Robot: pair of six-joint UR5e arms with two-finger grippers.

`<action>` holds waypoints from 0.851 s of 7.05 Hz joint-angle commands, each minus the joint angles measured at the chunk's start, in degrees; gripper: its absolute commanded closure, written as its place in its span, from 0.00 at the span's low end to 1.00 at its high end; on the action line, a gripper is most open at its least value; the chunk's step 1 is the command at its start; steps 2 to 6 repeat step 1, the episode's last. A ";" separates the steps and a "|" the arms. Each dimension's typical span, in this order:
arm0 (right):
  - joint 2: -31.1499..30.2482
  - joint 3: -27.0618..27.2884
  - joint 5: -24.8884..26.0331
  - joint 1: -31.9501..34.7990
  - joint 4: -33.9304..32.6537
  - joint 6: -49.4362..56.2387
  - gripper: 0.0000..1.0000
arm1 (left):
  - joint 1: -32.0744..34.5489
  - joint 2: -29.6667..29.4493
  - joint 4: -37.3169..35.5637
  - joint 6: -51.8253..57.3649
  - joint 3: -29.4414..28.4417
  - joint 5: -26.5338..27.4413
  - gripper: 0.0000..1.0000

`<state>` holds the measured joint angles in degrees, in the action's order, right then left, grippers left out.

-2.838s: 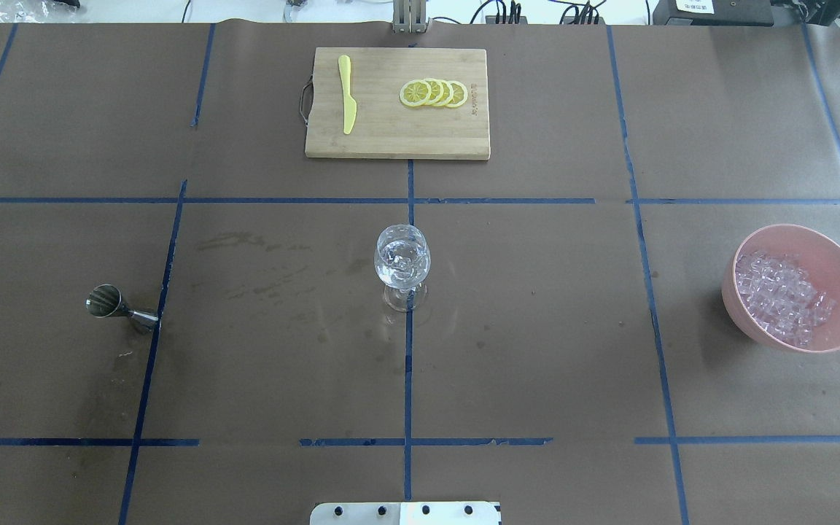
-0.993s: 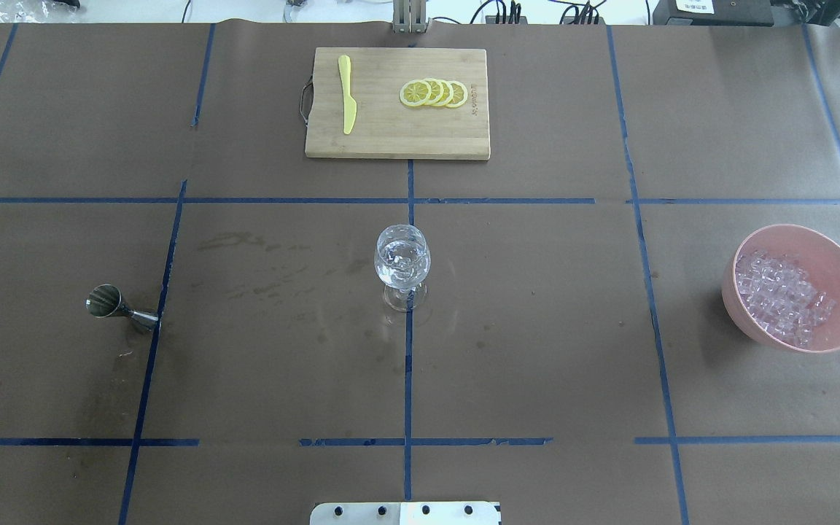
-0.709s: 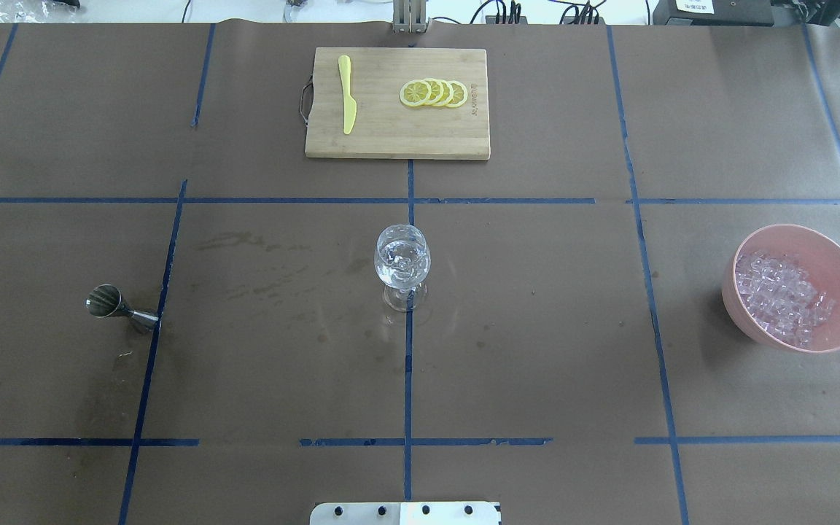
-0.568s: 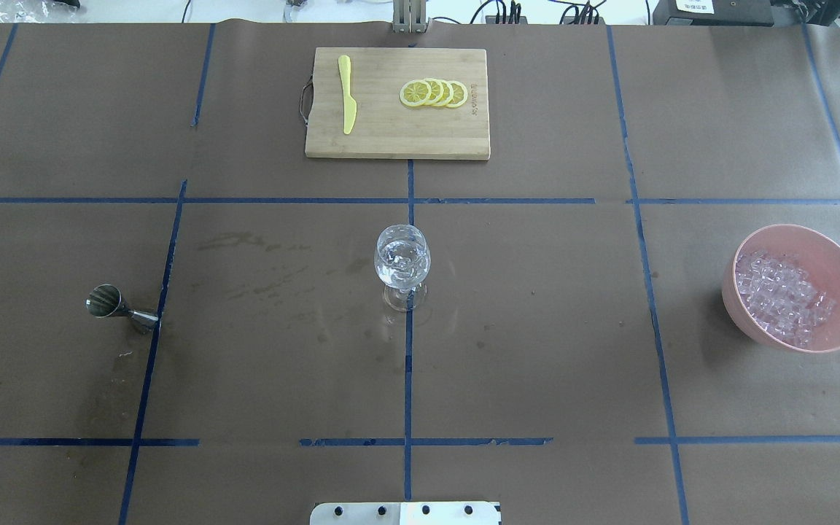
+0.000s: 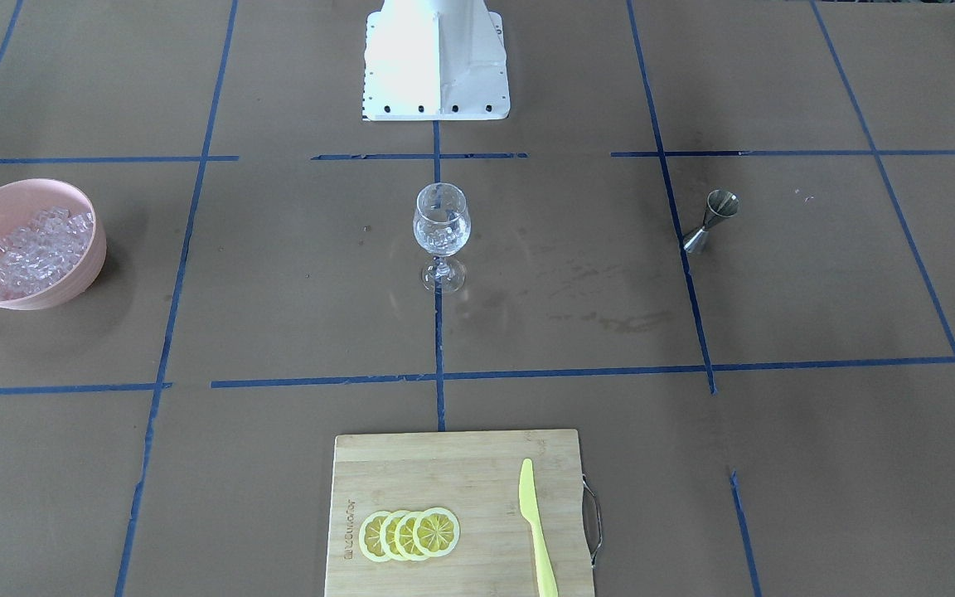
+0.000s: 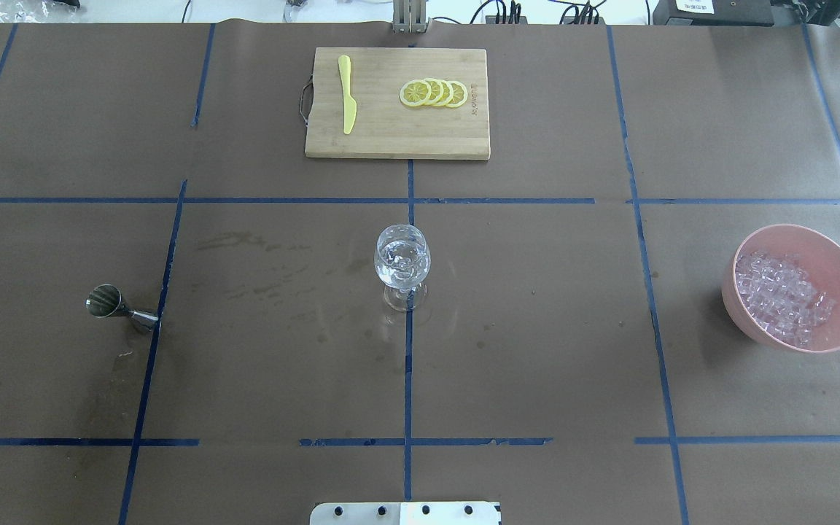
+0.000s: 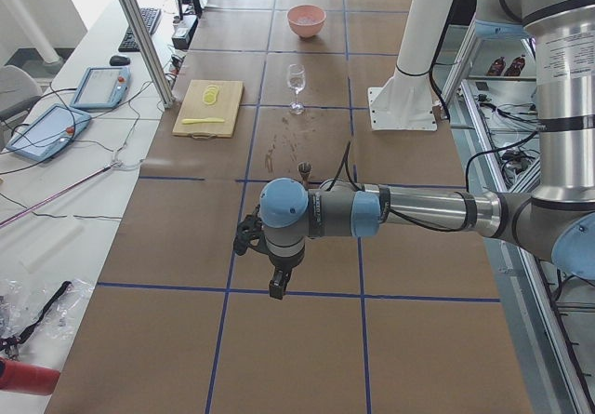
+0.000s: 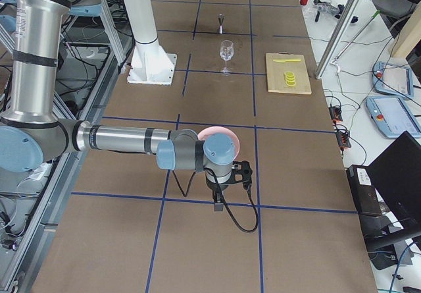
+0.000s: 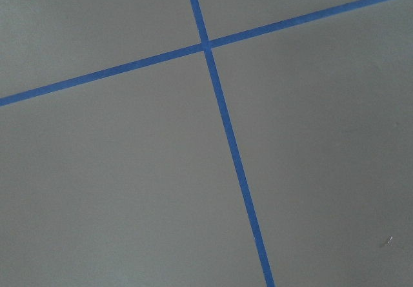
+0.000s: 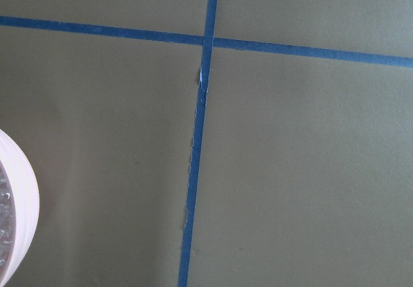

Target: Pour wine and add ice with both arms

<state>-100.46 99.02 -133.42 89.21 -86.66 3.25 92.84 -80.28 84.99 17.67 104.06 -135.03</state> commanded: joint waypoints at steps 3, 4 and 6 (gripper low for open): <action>0.00 -0.06 -0.09 0.00 0.00 0.00 0.00 | 0.06 0.03 0.00 0.00 0.00 -0.06 0.00; 0.00 -0.06 -0.09 0.00 0.00 0.00 0.00 | 0.06 0.03 0.00 0.00 0.00 -0.06 0.00; 0.00 -0.06 -0.09 0.00 0.00 0.00 0.00 | 0.06 0.03 0.00 0.00 0.00 -0.06 0.00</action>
